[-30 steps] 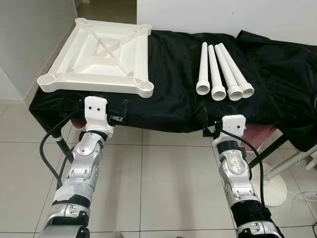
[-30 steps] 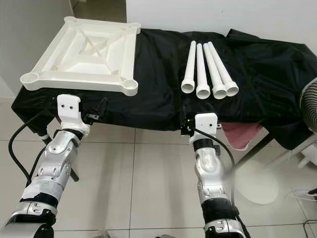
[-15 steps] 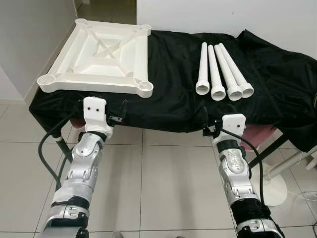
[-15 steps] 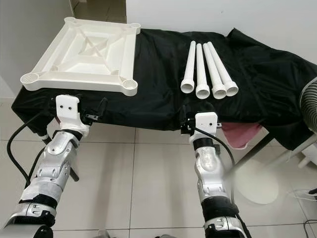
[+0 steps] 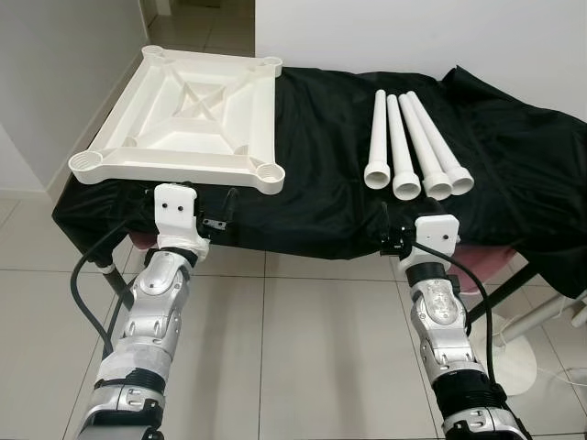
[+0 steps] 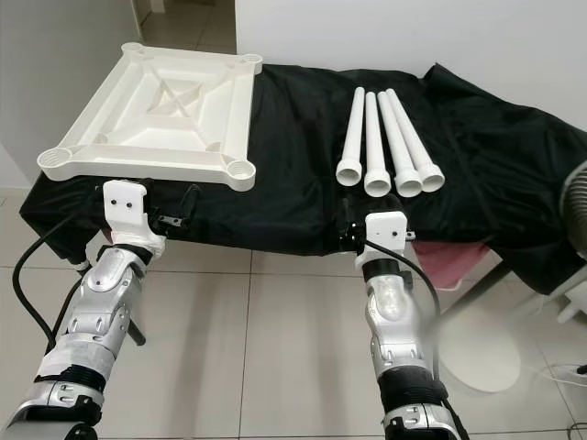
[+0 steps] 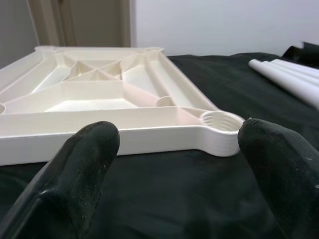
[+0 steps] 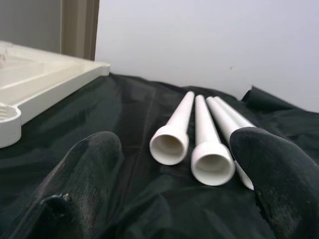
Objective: Building children table
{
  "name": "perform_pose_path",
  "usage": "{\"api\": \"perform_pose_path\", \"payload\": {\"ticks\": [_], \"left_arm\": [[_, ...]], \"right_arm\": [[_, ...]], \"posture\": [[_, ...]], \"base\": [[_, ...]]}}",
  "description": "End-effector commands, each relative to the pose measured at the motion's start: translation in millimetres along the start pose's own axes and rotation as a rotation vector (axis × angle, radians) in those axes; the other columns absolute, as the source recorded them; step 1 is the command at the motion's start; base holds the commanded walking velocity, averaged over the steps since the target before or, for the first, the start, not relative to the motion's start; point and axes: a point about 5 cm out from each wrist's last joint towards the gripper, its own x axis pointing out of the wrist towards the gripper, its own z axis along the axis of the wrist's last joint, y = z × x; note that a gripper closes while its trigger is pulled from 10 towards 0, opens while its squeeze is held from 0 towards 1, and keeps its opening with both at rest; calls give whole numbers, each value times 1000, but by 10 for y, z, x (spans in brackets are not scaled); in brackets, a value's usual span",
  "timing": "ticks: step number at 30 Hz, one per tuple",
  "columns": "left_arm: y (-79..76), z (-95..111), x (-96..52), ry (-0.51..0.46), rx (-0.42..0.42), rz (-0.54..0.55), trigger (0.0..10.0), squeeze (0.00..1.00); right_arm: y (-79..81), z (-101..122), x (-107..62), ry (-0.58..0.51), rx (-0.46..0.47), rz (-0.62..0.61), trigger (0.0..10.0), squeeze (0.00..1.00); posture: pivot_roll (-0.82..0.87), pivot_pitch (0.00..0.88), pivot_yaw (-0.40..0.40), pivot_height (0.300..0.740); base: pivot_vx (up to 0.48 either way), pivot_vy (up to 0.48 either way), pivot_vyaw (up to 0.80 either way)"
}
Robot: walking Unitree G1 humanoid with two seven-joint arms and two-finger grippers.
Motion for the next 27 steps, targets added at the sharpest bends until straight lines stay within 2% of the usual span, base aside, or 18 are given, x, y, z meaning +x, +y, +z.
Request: {"api": "perform_pose_path", "payload": {"ticks": [1, 27], "left_arm": [[-15, -13, -18, -2, -12, -10, 10000, 0], [-26, -20, -45, -6, -21, 6, 10000, 0]], "right_arm": [[-46, -28, -11, 6, -7, -12, 10000, 0], [-42, -37, 18, 7, -12, 10, 10000, 0]], "posture": [[-1, 60, -50, 740], [15, 30, -75, 740]], "base": [[266, 0, 0], [254, 0, 0]]}}
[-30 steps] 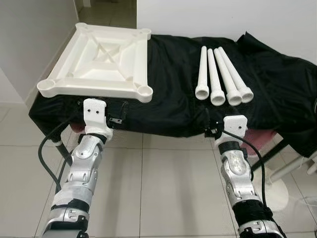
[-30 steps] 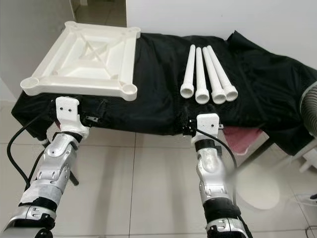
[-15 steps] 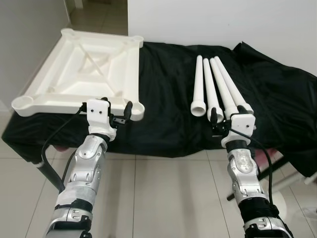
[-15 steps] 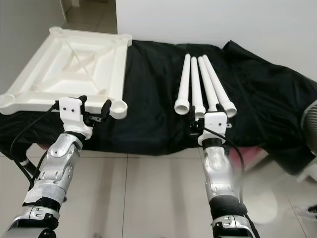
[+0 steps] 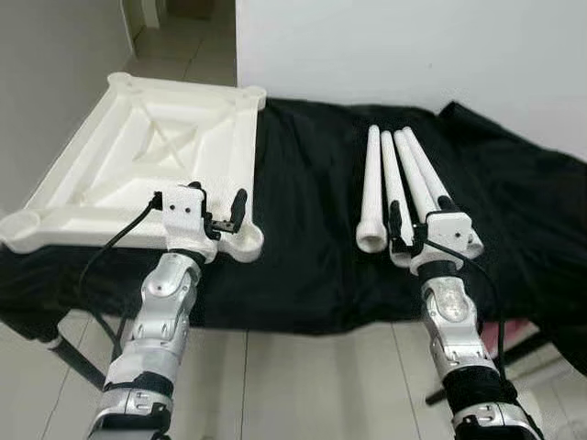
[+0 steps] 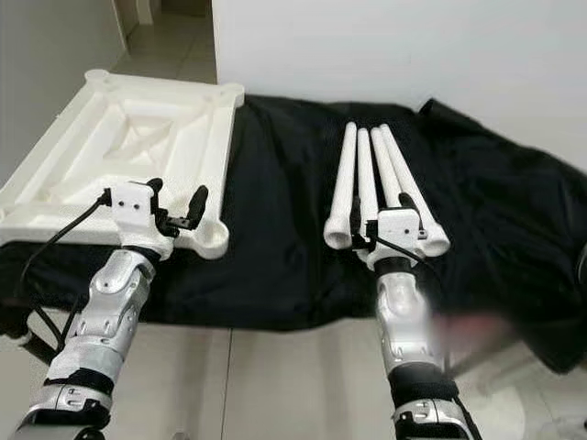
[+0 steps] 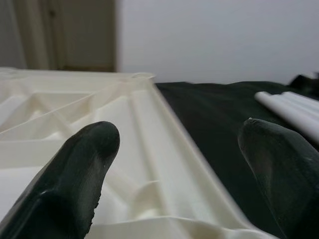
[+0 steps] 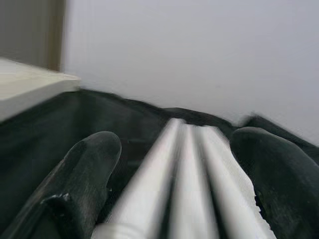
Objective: Building children table
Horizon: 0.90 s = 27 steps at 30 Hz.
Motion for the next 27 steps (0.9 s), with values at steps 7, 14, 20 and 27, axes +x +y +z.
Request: {"api": "perform_pose_path", "payload": {"ticks": [7, 14, 20, 27], "left_arm": [[-77, -34, 4, 18, -31, -39, 10000, 0], [-215, 24, 11, 7, -34, -179, 10000, 0], [-305, 96, 21, 0, -39, -287, 10000, 0], [-273, 124, 27, 1, -47, -283, 10000, 0]], "right_arm": [[-74, -91, -35, 56, 22, -49, 10000, 0], [-126, -182, -38, 144, 133, -105, 10000, 0], [-174, -315, -102, 237, 227, -137, 10000, 0], [-261, -466, -259, 318, 270, -215, 10000, 0]], "posture": [[13, 30, -72, 740], [2, 43, -56, 740], [-1, 52, -51, 740], [-6, 66, -42, 740]], "base": [[0, 0, 0], [0, 0, 0], [0, 0, 0], [0, 0, 0]]}}
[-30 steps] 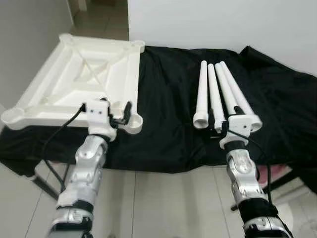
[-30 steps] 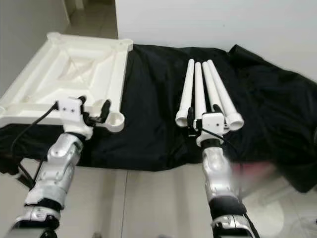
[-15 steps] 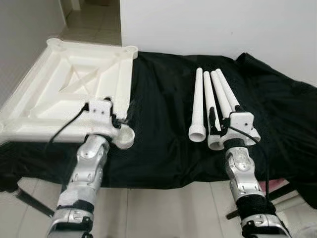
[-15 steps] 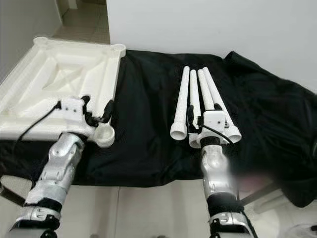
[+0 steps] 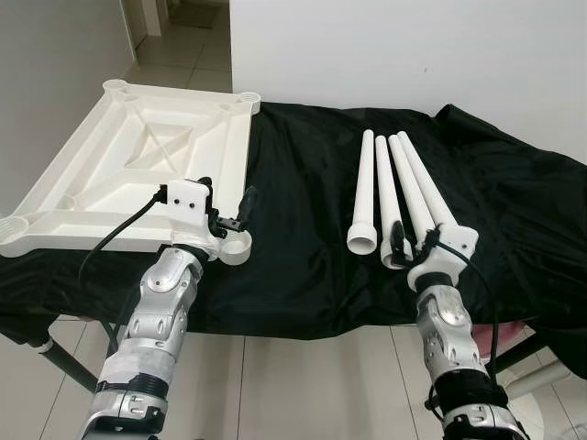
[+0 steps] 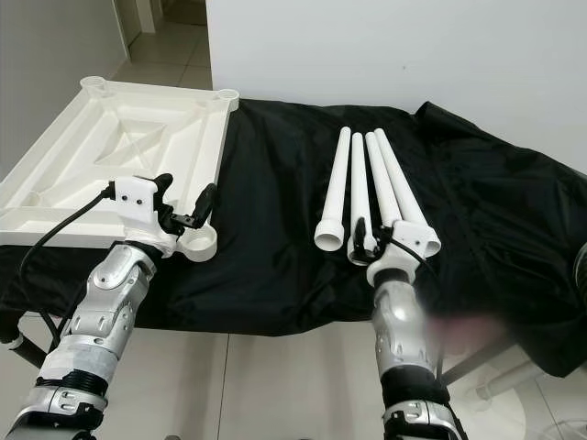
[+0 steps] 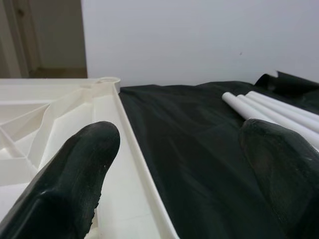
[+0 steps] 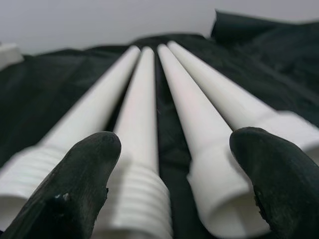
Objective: Building children table
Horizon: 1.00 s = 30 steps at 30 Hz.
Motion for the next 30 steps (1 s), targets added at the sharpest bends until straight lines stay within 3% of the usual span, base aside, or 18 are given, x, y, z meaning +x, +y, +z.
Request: {"api": "perform_pose_path", "payload": {"ticks": [1, 8, 20, 30], "left_arm": [[-86, 19, -1, 0, 4, -155, 10000, 0], [-92, 11, 3, 11, 6, -157, 10000, 0], [-91, 15, -3, 17, 7, -144, 10000, 0], [-49, 14, -46, 20, 8, -113, 10000, 0]], "right_arm": [[-27, -71, -20, 39, 11, -17, 10000, 0], [-6, -116, 20, 80, -13, 37, 10000, 0], [140, 62, 186, 16, -121, 162, 10000, 0], [248, -186, 174, 168, -211, 241, 10000, 0]], "posture": [[-8, 70, -38, 740], [-15, 72, -30, 740], [-2, 75, -34, 740], [14, 75, -42, 740]], "base": [[0, 0, 0], [0, 0, 0], [0, 0, 0], [0, 0, 0]]}}
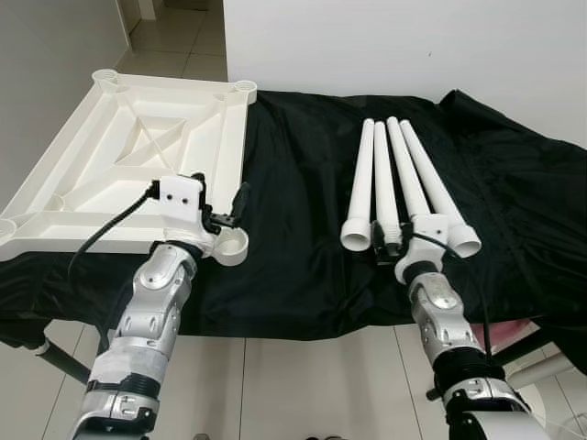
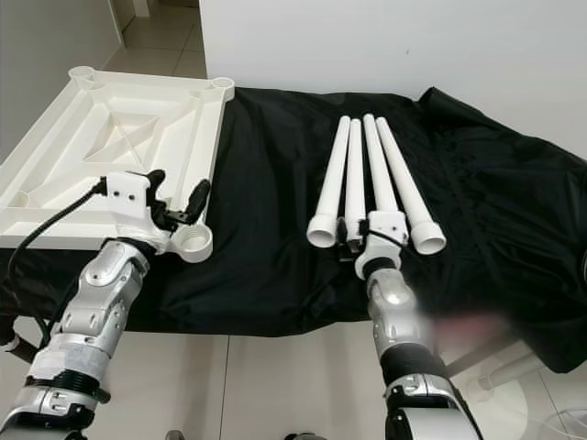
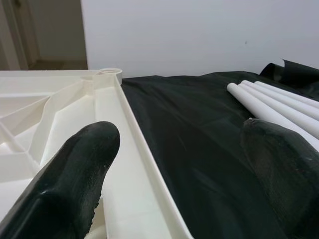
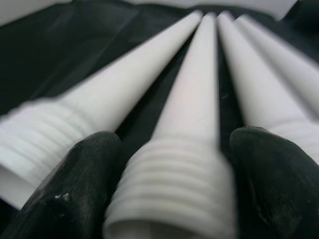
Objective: Building children table
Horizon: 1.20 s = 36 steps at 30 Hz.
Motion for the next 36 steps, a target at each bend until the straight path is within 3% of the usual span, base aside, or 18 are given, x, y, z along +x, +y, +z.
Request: {"api": "perform_pose_path", "payload": {"ticks": [1, 18, 20, 28, 35, 36], "left_arm": [[-66, -17, -16, 14, 2, -95, 10000, 0], [-93, -19, -17, 15, 0, -100, 10000, 0], [-129, -41, -27, 27, 6, -130, 10000, 0], [-328, -106, -88, 87, -15, -303, 10000, 0], [-483, -130, -116, 133, 0, -418, 10000, 0], [-494, -142, -115, 146, -14, -418, 10000, 0]], "right_arm": [[-5, -129, -21, 80, -14, 15, 10000, 0], [3, -92, 17, 52, 35, -6, 10000, 0], [3, -100, 9, 49, 88, -13, 0, 0], [-22, -147, -17, 53, 229, -33, 0, 0], [1, -122, -13, 30, 275, -15, 0, 0], [-4, -98, -17, 8, 251, -19, 10000, 0]], "posture": [[14, 75, -45, 740], [13, 77, -46, 740], [16, 72, -48, 740], [20, 60, -49, 740], [21, 53, -48, 740], [21, 48, -51, 740]], "base": [[0, 0, 0], [0, 0, 0], [0, 0, 0], [0, 0, 0], [0, 0, 0], [0, 0, 0]]}}
